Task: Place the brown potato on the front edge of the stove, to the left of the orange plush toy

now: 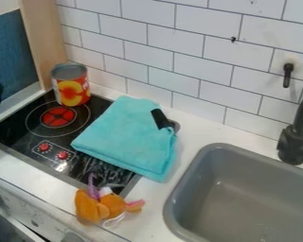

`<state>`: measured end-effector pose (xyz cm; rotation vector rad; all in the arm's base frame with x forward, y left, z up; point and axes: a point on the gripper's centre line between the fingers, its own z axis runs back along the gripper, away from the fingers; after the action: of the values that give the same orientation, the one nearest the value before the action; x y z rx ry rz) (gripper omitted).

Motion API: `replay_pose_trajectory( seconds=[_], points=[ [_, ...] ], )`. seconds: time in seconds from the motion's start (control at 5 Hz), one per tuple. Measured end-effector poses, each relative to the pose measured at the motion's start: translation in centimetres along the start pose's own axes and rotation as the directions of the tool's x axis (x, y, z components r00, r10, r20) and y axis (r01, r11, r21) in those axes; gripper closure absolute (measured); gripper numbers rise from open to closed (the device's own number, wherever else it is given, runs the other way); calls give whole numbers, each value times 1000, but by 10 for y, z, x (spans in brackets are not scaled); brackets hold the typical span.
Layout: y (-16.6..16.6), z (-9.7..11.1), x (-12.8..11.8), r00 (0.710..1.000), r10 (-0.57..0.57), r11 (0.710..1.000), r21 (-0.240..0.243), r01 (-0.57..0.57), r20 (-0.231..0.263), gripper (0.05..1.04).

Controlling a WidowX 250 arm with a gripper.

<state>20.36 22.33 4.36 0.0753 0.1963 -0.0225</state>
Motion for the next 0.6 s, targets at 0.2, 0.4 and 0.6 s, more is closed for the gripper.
replay_pose_trajectory(
  seconds=[0.2, 0.4, 0.6],
  points=[
    [-13, 21, -7, 999, 7, 999, -41, -6, 38, 473],
    [-47, 42, -25, 997, -28, 990, -133, 38, 78, 473],
    [-85, 31, -32, 991, -131, 974, -185, 133, 23, 473]
  ],
)
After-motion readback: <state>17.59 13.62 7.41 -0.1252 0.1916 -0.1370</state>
